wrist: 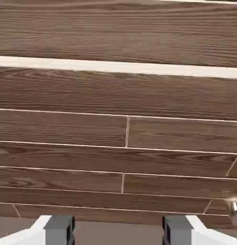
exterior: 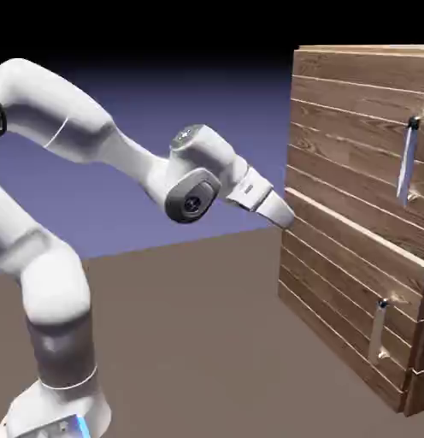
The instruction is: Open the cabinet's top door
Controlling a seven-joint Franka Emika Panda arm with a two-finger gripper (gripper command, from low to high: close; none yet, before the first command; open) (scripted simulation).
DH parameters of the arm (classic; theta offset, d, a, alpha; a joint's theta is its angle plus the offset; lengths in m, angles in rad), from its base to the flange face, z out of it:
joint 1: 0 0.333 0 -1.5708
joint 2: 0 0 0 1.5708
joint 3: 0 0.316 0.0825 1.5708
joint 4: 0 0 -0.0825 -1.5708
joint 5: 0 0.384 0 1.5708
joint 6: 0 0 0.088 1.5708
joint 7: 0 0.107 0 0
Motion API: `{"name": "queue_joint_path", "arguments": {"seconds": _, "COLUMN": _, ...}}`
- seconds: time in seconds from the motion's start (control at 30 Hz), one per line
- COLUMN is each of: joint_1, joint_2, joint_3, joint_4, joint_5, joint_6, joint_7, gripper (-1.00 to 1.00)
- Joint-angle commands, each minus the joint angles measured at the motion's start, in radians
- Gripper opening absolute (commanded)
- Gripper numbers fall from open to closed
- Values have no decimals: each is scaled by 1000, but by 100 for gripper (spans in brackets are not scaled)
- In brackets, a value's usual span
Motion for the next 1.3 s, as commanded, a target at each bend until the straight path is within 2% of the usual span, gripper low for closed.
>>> {"name": "queue_joint_path", "arguments": {"seconds": 0.0, "joint_1": 19, "joint_2": -8, "joint_3": -21, "joint_4": 12, "joint_5": -44, "joint_6": 0, "joint_7": 28, "gripper": 0}}
{"name": "queue_joint_path", "arguments": {"seconds": 1.27, "joint_1": 739, "joint_2": -330, "joint_3": -833, "joint_4": 484, "joint_5": -1696, "joint_6": -1, "joint_7": 1072, "gripper": 0}}
